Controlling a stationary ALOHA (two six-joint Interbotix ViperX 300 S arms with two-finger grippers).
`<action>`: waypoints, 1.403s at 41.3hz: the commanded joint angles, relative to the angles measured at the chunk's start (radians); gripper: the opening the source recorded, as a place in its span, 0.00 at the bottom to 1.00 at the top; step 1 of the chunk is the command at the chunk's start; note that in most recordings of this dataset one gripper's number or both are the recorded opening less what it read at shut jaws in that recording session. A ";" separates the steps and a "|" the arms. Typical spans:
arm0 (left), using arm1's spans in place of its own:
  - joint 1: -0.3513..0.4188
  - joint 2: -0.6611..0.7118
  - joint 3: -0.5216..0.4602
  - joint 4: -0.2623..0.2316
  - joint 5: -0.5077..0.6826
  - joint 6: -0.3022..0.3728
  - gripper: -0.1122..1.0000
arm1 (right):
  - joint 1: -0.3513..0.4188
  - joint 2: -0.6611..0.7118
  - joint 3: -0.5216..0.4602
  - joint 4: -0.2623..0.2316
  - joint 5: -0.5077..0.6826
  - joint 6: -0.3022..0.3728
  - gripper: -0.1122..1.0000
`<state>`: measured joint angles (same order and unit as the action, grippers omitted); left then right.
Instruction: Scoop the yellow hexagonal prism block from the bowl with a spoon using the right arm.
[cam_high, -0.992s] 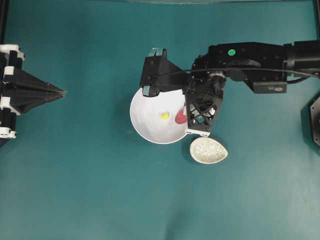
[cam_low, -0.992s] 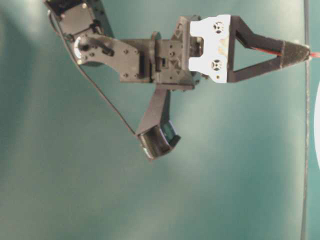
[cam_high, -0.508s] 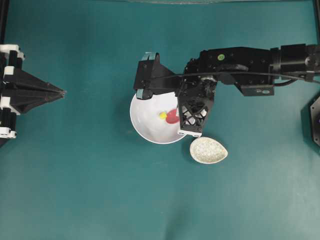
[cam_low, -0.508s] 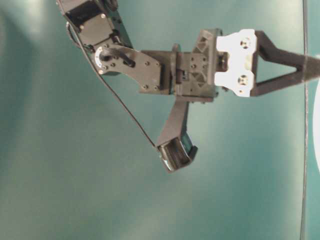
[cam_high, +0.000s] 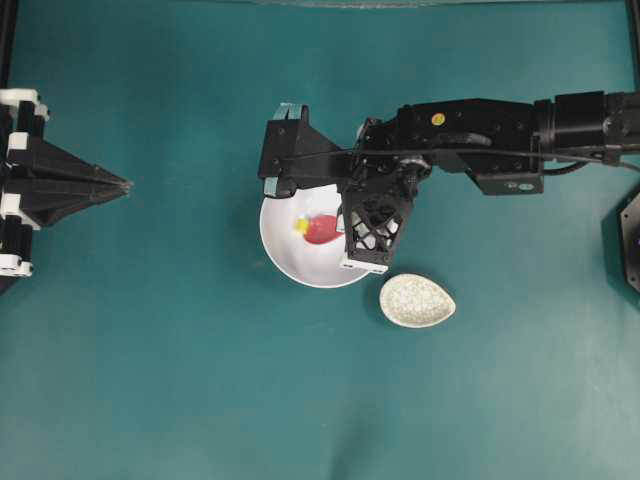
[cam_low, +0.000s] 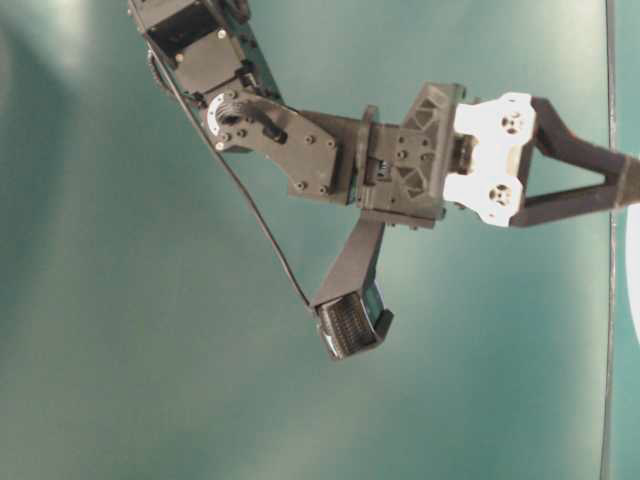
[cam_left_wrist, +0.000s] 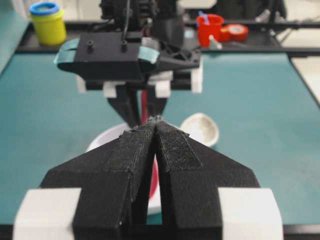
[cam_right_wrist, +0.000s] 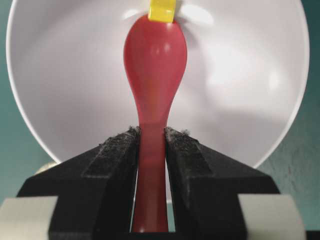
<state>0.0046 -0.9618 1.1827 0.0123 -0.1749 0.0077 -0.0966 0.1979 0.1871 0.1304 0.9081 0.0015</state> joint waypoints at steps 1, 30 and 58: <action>0.002 0.008 -0.011 0.003 -0.011 0.002 0.10 | 0.002 -0.020 0.000 0.000 -0.037 -0.002 0.32; 0.000 0.008 -0.011 0.002 -0.011 0.002 0.10 | 0.002 -0.124 0.198 0.000 -0.325 0.000 0.32; 0.002 0.008 -0.011 0.002 -0.011 0.002 0.10 | 0.005 -0.160 0.298 0.000 -0.545 0.002 0.32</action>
<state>0.0046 -0.9618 1.1827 0.0123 -0.1749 0.0077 -0.0951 0.0706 0.4893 0.1304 0.3850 0.0015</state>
